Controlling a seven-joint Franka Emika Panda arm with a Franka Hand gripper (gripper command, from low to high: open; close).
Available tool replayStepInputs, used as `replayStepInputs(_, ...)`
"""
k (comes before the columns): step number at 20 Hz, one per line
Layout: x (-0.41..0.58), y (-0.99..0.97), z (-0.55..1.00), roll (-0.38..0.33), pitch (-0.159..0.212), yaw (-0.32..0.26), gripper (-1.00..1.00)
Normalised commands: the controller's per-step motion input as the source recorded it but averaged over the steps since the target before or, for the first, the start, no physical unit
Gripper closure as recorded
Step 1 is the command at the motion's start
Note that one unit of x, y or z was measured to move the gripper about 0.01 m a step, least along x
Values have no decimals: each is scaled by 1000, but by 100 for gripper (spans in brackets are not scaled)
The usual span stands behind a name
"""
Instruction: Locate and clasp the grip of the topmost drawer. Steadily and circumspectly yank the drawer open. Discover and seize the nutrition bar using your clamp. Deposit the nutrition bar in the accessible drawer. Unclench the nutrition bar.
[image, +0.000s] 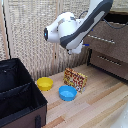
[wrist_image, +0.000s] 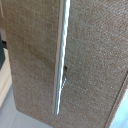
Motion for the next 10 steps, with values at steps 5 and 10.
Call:
replayStepInputs(5,120,167,189,301,-1,-158,-100)
replayStepInputs(10,10,98,149,319,3,-229,-100)
